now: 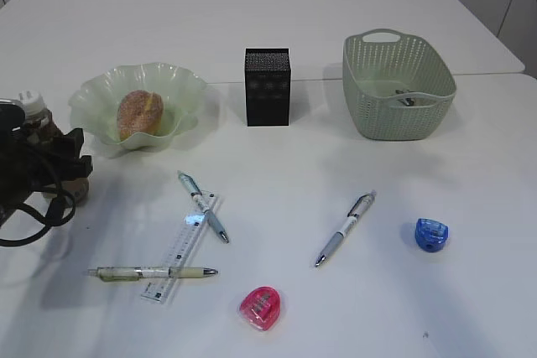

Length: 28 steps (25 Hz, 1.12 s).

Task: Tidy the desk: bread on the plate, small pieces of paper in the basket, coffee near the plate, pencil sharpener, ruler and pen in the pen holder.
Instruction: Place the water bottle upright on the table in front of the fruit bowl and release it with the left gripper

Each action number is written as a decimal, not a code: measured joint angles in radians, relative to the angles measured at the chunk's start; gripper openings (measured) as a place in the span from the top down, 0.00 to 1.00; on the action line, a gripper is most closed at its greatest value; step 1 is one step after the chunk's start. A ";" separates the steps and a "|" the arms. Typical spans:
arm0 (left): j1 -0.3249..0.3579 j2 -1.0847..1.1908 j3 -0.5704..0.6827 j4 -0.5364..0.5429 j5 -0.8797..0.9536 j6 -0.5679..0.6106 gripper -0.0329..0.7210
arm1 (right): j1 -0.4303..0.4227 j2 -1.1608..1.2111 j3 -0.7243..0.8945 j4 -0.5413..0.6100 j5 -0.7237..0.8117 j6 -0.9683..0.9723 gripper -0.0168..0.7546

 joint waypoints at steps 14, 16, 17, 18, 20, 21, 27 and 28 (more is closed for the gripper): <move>0.000 -0.047 0.000 0.023 0.000 0.020 0.26 | 0.000 0.000 0.000 0.000 0.000 0.000 0.27; 0.000 -0.067 0.000 0.023 0.000 0.042 0.26 | 0.000 0.000 0.000 0.000 0.000 0.000 0.27; 0.000 -0.077 0.000 0.023 0.000 0.049 0.26 | 0.000 0.000 0.000 -0.002 0.000 0.000 0.27; 0.000 -0.087 0.000 0.023 0.000 0.056 0.26 | 0.000 0.000 0.000 -0.004 0.000 -0.001 0.27; 0.000 -0.107 0.000 0.023 0.000 0.066 0.26 | 0.000 0.000 0.000 -0.006 0.000 -0.001 0.27; 0.000 -0.120 0.002 0.023 0.000 0.071 0.26 | 0.000 0.000 0.000 -0.008 0.000 -0.001 0.27; 0.000 -0.223 0.004 -0.007 0.047 0.121 0.26 | 0.000 0.000 0.000 -0.017 0.000 -0.001 0.27; 0.000 -0.243 0.004 -0.007 0.067 0.125 0.26 | 0.000 0.000 0.000 -0.018 0.000 -0.001 0.27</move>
